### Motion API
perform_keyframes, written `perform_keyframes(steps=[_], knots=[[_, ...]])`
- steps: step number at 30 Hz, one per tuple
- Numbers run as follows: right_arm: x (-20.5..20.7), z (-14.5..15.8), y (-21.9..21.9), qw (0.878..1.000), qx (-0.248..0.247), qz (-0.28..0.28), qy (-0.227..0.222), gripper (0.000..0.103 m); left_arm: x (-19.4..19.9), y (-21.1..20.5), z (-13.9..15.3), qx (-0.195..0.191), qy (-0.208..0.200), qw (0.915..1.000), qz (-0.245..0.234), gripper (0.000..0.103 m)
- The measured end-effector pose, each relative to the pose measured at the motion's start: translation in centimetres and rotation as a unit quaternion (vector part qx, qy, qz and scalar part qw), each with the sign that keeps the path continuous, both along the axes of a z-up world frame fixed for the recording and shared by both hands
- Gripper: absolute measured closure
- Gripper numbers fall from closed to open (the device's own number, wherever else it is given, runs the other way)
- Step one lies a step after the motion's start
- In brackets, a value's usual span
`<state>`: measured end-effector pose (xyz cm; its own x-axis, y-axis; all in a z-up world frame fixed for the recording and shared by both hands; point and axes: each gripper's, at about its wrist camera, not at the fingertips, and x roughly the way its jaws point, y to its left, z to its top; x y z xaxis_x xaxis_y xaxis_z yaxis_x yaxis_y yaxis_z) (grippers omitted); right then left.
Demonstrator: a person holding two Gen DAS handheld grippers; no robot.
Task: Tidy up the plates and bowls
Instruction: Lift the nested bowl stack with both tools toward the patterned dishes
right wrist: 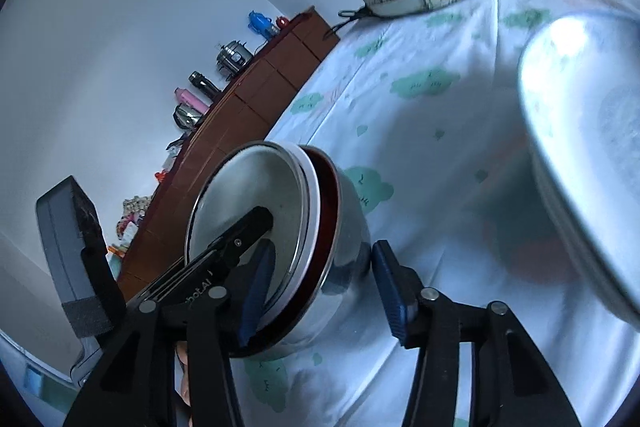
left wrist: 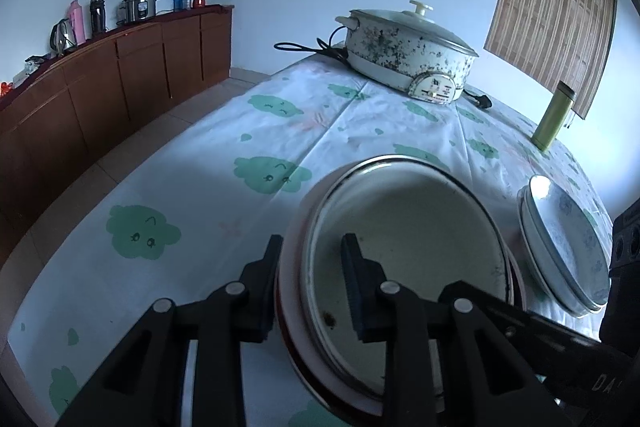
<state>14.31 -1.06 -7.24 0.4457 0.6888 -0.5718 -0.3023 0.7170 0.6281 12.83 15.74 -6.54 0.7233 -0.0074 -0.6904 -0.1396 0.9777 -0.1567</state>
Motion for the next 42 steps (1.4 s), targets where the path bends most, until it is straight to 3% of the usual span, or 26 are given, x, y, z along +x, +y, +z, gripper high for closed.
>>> perform_keyframes(steps=[9, 14, 19, 29, 30, 34, 39, 42], knots=[[-0.9, 0.7, -0.1, 0.999, -0.042, -0.022, -0.013, 0.052, 0.5, -0.3, 0.3, -0.02, 0.013, 0.9991, -0.036, 0.076], [-0.5, 0.3, -0.8, 1.0, -0.021, -0.02, 0.004, 0.052, 0.5, 0.7, 0.6, -0.041, 0.011, 0.998, -0.046, 0.076], [-0.4, 0.4, -0.7, 0.999, -0.025, -0.021, 0.005, 0.052, 0.4, 1.6, 2.1, -0.028, -0.01, 0.9987, -0.041, 0.059], [-1.1, 1.5, -0.8, 0.998, -0.041, -0.036, -0.032, 0.043, 0.3, 1.7, 3.8, -0.009, -0.035, 0.9974, -0.063, 0.06], [-1.2, 1.6, -0.7, 0.998, -0.043, -0.035, -0.034, 0.043, 0.3, 1.8, 3.9, -0.006, -0.037, 0.9975, -0.059, 0.06], [-1.1, 1.5, -0.7, 0.998, -0.046, -0.037, -0.032, 0.043, 0.5, 3.3, 4.2, -0.014, -0.043, 0.998, -0.043, 0.043], [-1.1, 1.5, -0.8, 0.998, -0.042, -0.037, -0.029, 0.044, -0.4, 4.8, 5.5, -0.017, -0.07, 0.9972, -0.021, 0.047], [-1.1, 1.5, -0.6, 0.998, -0.046, -0.034, -0.031, 0.044, 0.0, 4.8, 5.5, 0.016, -0.066, 0.9977, 0.001, 0.047]])
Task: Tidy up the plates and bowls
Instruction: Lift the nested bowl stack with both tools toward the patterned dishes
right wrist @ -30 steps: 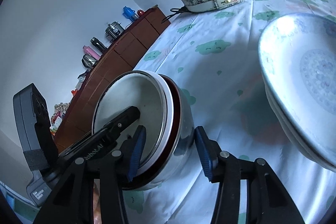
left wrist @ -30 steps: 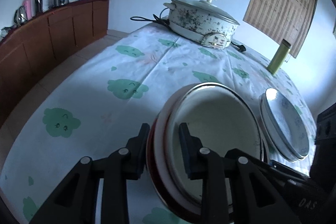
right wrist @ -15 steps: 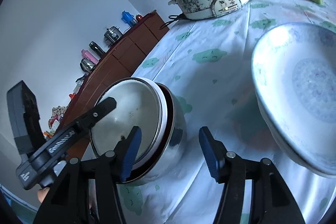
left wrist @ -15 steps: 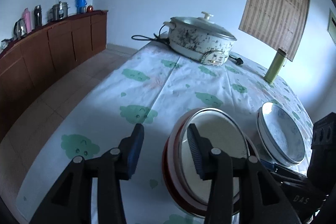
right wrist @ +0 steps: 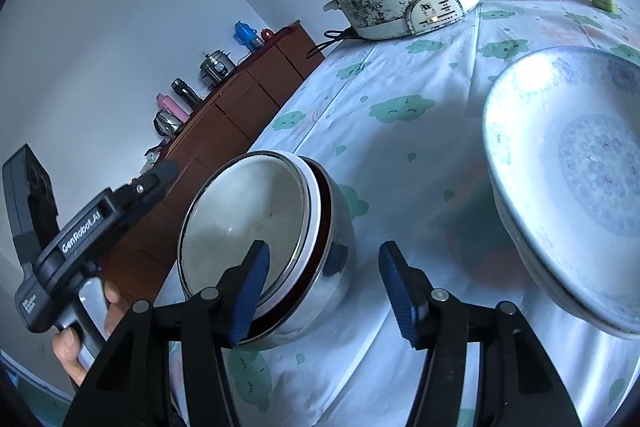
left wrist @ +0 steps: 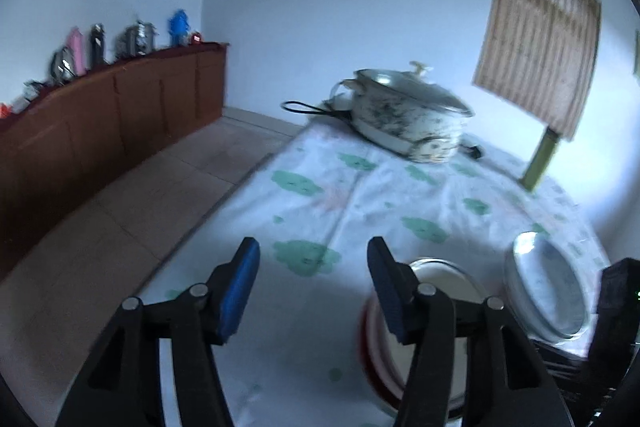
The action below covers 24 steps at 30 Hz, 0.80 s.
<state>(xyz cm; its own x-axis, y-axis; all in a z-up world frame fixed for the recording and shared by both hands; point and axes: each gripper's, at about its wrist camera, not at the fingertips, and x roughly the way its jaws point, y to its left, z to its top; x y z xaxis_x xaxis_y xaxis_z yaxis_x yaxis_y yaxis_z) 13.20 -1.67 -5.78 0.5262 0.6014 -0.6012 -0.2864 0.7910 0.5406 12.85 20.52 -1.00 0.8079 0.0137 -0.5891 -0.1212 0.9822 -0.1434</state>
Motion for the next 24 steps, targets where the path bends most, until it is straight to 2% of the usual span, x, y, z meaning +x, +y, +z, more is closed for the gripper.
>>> perform_keyframes(steps=[6, 8, 11, 13, 16, 18, 20, 22, 24], knots=[[0.0, -0.1, 0.1, 1.0, -0.003, -0.002, -0.002, 0.044, 3.4, -0.3, -3.0, -0.022, 0.062, 0.9977, -0.017, 0.047], [-0.1, 0.1, -0.1, 1.0, 0.001, -0.003, -0.006, 0.043, 3.6, -0.2, -3.4, -0.034, 0.07, 0.9968, -0.02, 0.045], [-0.2, 0.2, -0.2, 1.0, 0.001, -0.004, -0.01, 0.043, 3.8, -0.1, -3.8, -0.018, 0.079, 0.9967, 0.0, 0.048], [-0.3, 0.2, -0.2, 1.0, 0.005, -0.002, -0.007, 0.043, 3.8, -0.1, -4.0, -0.022, 0.086, 0.9961, -0.004, 0.048], [-0.3, 0.5, -0.3, 1.0, 0.005, -0.003, -0.008, 0.043, 3.0, -0.2, -4.0, -0.017, 0.081, 0.9965, -0.012, 0.049], [-0.4, 0.4, -0.3, 1.0, 0.005, -0.001, -0.005, 0.043, 2.2, 0.2, -3.5, -0.038, 0.062, 0.9971, -0.022, 0.049], [-0.4, 0.3, -0.4, 1.0, 0.008, -0.002, 0.0, 0.043, 1.8, 0.4, -2.9, -0.042, 0.052, 0.9975, -0.025, 0.049], [-0.4, 0.3, -0.5, 1.0, 0.011, -0.001, 0.003, 0.043, 1.8, 0.0, -2.7, -0.047, 0.056, 0.9959, -0.052, 0.049], [-0.4, 0.2, -0.4, 1.0, 0.013, 0.001, 0.006, 0.043, 1.6, -0.6, -2.6, -0.028, 0.053, 0.9964, -0.059, 0.05]])
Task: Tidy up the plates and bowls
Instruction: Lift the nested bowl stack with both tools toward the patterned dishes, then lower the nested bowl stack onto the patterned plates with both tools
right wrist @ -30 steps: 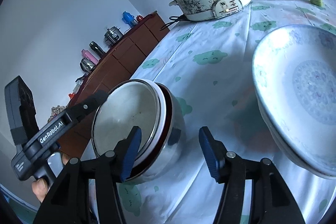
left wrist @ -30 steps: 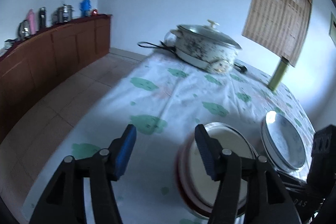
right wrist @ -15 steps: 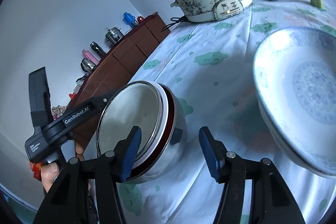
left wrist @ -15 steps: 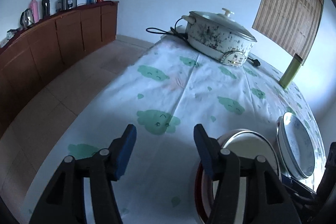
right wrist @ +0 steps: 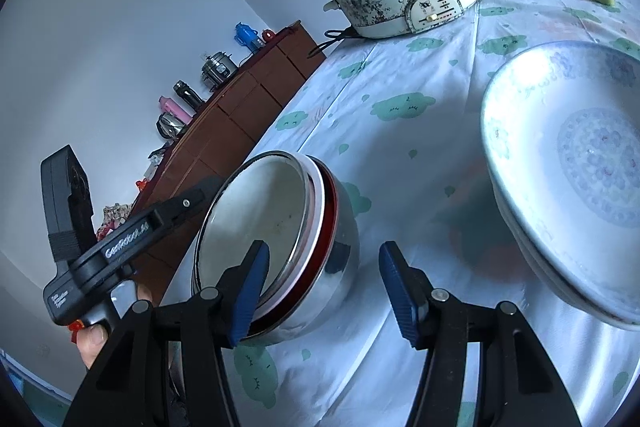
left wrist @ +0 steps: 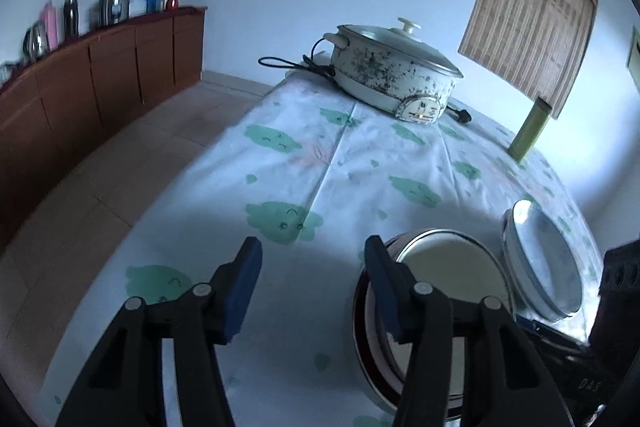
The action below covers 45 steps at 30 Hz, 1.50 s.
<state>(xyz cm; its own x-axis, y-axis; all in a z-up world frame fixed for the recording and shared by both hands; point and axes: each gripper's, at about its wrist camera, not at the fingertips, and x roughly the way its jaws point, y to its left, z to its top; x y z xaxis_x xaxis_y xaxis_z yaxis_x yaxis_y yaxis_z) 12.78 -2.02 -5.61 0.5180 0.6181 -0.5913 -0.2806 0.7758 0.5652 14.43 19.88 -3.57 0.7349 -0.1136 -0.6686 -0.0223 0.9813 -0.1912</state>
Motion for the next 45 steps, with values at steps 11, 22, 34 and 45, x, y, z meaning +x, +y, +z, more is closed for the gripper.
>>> perform_keyframes(steps=[11, 22, 34, 45], knots=[[0.2, -0.2, 0.4, 1.0, -0.002, 0.006, 0.002, 0.043, -1.7, -1.2, 2.5, 0.0, -0.023, 0.9978, -0.062, 0.052], [0.4, -0.2, 1.6, 0.999, -0.022, 0.023, -0.008, 0.043, 0.9, -3.3, -3.1, -0.017, 0.063, 0.9948, -0.079, 0.072], [0.1, -0.1, 1.2, 0.999, -0.036, 0.013, -0.01, 0.067, -0.6, -4.2, -0.5, -0.002, 0.038, 0.9978, -0.055, 0.073], [-1.1, 1.5, -0.6, 1.0, -0.026, -0.003, -0.017, 0.067, -1.2, -5.7, 1.4, 0.002, 0.024, 0.9977, -0.063, 0.073]])
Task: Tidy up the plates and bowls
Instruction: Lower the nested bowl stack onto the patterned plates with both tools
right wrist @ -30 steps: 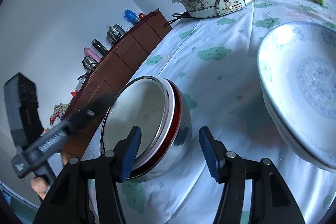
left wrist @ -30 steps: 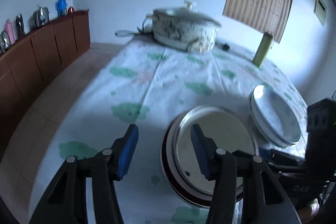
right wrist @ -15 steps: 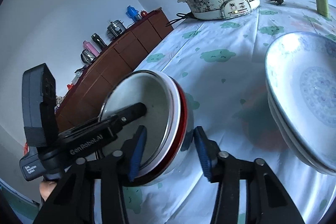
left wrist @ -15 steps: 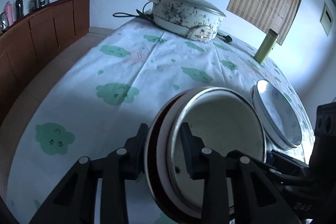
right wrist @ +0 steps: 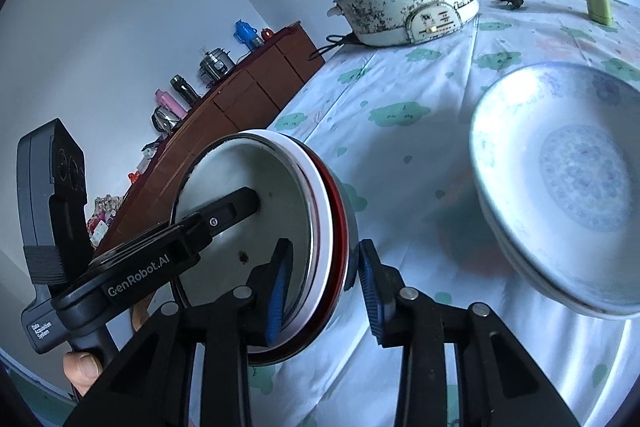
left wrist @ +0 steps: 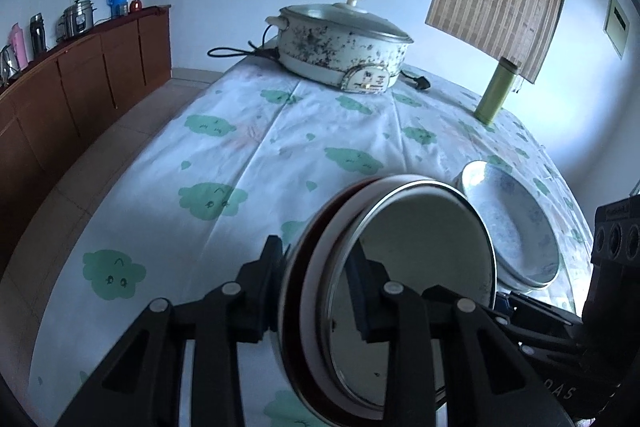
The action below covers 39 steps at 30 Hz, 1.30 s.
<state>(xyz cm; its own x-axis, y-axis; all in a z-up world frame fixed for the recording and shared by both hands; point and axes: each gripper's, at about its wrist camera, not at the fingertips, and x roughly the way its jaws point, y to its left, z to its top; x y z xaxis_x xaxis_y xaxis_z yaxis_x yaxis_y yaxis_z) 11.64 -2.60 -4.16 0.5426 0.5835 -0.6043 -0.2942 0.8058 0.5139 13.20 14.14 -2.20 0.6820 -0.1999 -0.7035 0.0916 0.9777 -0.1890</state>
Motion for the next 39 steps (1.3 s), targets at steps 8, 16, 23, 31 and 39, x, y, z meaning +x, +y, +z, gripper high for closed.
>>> perform_keyframes(steps=[8, 16, 23, 31, 39], knots=[[-0.8, 1.4, -1.4, 1.0, -0.001, -0.01, -0.012, 0.067, -0.4, -1.4, 1.3, 0.001, -0.01, 0.9999, -0.009, 0.073], [-1.8, 1.4, -2.2, 1.0, 0.0, -0.014, -0.006, 0.067, -1.1, -2.1, 1.6, 0.003, -0.009, 0.9999, -0.012, 0.073], [-2.7, 1.9, -3.3, 1.0, 0.004, -0.021, -0.005, 0.067, -1.9, -3.4, 2.3, 0.009, -0.016, 0.9996, -0.022, 0.073], [-4.4, 3.0, -5.4, 0.999, -0.003, -0.044, -0.014, 0.067, -2.6, -5.9, 3.4, 0.007, -0.027, 0.9984, -0.049, 0.073], [-5.9, 3.9, -8.0, 0.997, -0.017, -0.075, -0.021, 0.067, -2.8, -8.8, 4.0, 0.0, -0.033, 0.9965, -0.077, 0.073]])
